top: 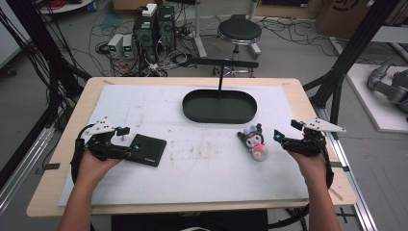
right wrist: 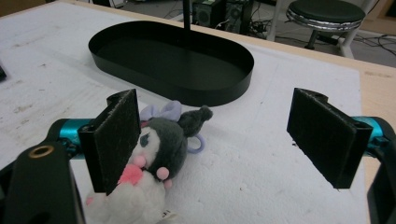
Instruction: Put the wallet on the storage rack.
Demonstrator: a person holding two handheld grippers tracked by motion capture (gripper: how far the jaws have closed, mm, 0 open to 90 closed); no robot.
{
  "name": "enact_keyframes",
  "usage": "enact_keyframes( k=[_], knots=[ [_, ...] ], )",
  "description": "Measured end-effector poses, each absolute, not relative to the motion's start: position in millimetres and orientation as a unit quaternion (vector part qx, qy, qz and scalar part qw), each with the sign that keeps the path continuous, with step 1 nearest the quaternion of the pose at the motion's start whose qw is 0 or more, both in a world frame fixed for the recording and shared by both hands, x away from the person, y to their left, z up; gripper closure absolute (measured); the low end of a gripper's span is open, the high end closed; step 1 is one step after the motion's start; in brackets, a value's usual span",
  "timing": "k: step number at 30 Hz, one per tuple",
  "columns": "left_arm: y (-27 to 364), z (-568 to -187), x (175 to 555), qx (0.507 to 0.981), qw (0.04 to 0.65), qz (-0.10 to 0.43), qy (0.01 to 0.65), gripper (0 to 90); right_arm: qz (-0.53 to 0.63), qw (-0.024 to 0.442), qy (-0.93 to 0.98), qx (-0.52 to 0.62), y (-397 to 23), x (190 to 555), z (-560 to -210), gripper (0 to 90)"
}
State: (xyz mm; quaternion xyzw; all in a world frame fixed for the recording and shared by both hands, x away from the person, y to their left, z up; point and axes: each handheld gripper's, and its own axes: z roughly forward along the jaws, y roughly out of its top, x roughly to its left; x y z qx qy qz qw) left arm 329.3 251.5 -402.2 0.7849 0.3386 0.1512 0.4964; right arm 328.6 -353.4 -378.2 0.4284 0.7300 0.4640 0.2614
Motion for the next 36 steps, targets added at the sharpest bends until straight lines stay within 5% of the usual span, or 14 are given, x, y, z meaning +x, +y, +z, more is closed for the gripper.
enact_keyframes(
  k=[36],
  knots=[
    [270,-429,341,0.782,0.461,0.125,0.399,17.3,0.452,0.254,0.747,0.417,-340,328,-385,17.8]
  ],
)
